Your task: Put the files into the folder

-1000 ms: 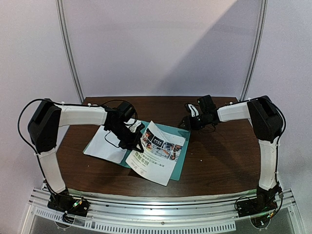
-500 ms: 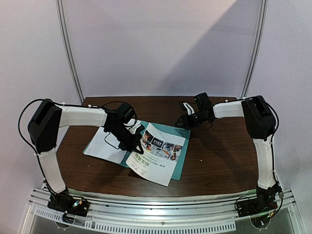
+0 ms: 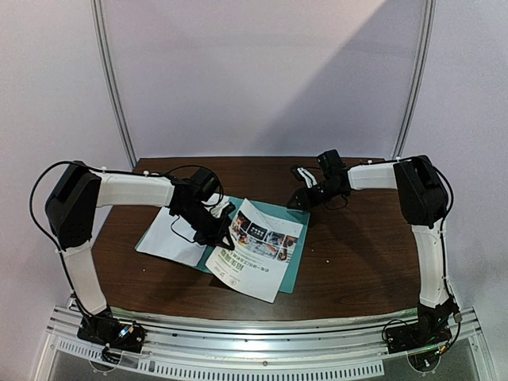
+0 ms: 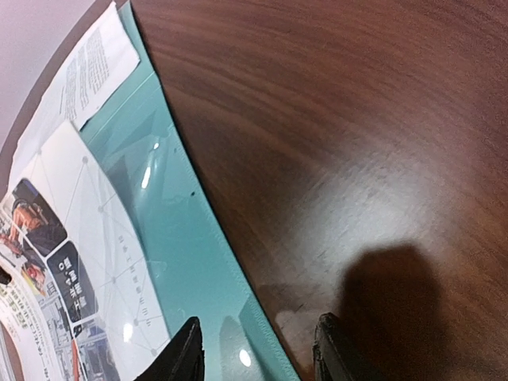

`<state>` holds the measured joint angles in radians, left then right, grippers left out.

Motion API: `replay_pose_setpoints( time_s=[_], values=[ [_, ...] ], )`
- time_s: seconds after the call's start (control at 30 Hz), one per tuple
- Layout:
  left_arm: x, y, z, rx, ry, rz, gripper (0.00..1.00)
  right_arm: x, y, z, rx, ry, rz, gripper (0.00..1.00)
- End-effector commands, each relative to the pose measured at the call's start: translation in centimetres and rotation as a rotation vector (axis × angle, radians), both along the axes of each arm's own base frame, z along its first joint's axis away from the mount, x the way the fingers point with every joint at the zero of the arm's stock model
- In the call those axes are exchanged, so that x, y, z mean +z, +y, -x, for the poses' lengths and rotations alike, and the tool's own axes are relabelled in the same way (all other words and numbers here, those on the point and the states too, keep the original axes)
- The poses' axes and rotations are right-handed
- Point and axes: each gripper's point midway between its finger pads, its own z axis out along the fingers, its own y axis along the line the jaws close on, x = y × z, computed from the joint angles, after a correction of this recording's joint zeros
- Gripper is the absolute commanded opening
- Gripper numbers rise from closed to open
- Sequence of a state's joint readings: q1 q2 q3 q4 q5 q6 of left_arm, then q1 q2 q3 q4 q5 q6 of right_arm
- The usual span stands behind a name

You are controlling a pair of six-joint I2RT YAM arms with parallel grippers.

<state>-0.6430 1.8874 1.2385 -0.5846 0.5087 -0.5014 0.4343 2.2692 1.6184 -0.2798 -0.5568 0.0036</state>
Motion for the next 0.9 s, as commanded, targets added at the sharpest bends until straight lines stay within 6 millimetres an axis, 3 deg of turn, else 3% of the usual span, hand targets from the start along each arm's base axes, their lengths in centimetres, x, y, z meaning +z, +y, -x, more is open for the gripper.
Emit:
replay_pose_setpoints(
  time_s=[0.0, 0.5, 0.87],
  values=[
    [0.6, -0.5, -1.2, 0.032, -0.034, 0.031, 0.0, -4.8, -1.2, 5.6, 0.074, 0.198, 0.116, 0.46],
    [0.4, -2.6, -2.3, 0.094, -0.016, 0.127, 0.0, -5.7, -1.1, 6.5, 0.091, 0.235, 0.115, 0.45],
    [-1.3, -3.1, -1.8, -0.057, -0.028, 0.028, 0.0, -6.2, -1.1, 6.7, 0.096, 0.247, 0.113, 0.45]
  ],
)
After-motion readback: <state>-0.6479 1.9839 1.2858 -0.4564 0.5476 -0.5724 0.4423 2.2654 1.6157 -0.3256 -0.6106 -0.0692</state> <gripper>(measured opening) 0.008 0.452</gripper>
